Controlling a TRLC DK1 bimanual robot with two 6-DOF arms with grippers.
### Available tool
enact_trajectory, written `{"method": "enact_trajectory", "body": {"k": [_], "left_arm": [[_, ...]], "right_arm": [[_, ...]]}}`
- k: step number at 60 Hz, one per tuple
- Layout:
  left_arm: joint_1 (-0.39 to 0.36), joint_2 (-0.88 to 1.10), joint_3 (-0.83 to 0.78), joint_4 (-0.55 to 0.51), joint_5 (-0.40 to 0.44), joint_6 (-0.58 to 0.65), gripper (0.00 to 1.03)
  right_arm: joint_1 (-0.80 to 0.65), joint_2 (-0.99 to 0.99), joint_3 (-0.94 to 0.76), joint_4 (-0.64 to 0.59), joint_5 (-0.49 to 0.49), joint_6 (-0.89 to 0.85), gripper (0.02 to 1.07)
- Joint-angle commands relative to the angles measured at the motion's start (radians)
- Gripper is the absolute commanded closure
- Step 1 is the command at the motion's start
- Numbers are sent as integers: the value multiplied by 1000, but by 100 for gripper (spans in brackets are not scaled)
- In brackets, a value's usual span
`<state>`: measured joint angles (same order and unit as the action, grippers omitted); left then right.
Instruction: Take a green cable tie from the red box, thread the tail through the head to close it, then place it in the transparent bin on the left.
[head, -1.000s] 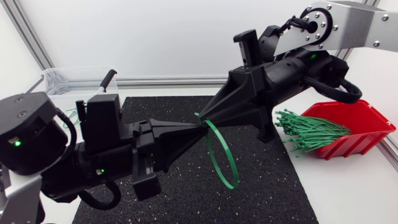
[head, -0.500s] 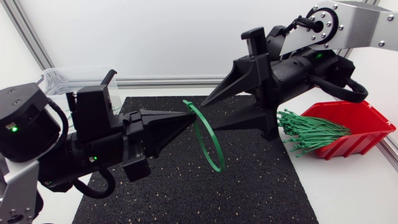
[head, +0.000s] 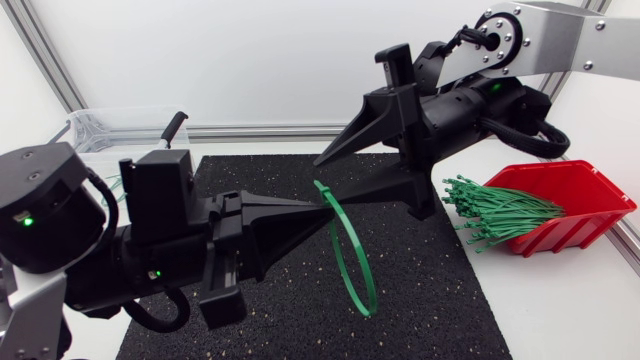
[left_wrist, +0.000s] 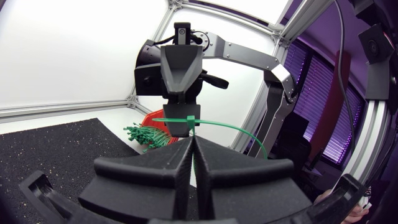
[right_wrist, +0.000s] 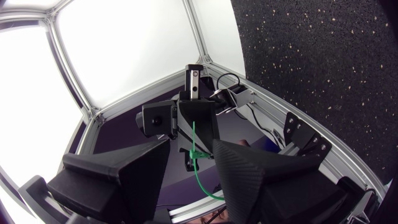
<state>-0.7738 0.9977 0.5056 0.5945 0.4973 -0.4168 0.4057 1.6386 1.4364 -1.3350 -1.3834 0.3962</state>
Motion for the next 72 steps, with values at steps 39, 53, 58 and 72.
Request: {"method": "enact_trajectory", "body": {"k": [39, 53, 58, 72], "left_arm": [[-21, 7, -12, 1, 10, 29, 100], [-36, -4, -9, -4, 9, 29, 100], [-48, -11, -2, -16, 9, 29, 100], [-99, -51, 10, -52, -17, 33, 100]], "right_arm": [[21, -5, -7, 40, 35, -10, 101], [16, -3, -16, 59, 52, -5, 101], [16, 24, -19, 86, 75, 10, 101], [2, 116, -48, 158, 101, 21, 101]]}}
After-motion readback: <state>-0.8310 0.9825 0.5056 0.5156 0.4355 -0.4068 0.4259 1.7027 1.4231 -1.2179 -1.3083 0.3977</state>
